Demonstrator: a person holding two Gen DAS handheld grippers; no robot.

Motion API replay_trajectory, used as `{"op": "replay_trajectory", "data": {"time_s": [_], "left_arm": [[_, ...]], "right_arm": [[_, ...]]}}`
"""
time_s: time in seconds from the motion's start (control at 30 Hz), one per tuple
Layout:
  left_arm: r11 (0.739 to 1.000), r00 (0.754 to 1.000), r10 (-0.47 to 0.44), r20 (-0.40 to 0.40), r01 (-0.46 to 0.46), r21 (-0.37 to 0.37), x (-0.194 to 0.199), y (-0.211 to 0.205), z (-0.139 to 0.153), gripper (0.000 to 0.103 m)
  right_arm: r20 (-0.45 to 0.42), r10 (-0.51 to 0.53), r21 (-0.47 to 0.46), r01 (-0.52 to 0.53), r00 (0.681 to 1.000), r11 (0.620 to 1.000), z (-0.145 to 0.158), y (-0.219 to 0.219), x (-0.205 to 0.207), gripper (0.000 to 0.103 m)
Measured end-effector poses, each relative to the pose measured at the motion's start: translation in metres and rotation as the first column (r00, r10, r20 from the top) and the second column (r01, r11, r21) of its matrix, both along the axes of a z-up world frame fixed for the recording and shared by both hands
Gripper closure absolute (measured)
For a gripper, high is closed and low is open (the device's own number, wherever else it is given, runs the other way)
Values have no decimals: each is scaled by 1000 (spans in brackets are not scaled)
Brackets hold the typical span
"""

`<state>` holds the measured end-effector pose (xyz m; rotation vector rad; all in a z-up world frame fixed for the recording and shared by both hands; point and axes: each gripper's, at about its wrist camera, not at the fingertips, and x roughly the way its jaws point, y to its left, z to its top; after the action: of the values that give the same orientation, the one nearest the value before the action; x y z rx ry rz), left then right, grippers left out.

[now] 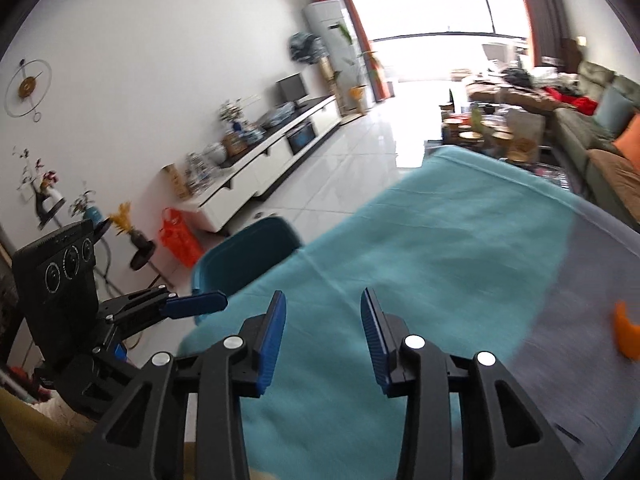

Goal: Collect trash
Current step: 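Move both tools back over the table toward the clear wrapper and orange peel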

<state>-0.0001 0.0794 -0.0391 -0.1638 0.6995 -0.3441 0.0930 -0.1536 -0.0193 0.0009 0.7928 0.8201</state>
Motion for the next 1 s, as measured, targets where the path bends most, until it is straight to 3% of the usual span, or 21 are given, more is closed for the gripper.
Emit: {"op": "replay_trajectory", "data": {"time_s": [0.17, 0.37, 0.67, 1.0], "left_arm": [[991, 991, -136, -14, 136, 2, 12, -52, -4, 34], [956, 956, -293, -28, 292, -13, 23, -113, -4, 34], [881, 879, -473, -59, 472, -37, 39, -199, -3, 34], [801, 794, -598, -114, 598, -40, 41, -273, -9, 35]], "right_arm": [[21, -100, -5, 100, 995, 995, 7, -48, -8, 66], [40, -223, -14, 224, 974, 974, 10, -113, -19, 65], [39, -406, 8, 406, 913, 914, 11, -195, -31, 64], [38, -550, 29, 549, 835, 835, 10, -259, -42, 64]]}}
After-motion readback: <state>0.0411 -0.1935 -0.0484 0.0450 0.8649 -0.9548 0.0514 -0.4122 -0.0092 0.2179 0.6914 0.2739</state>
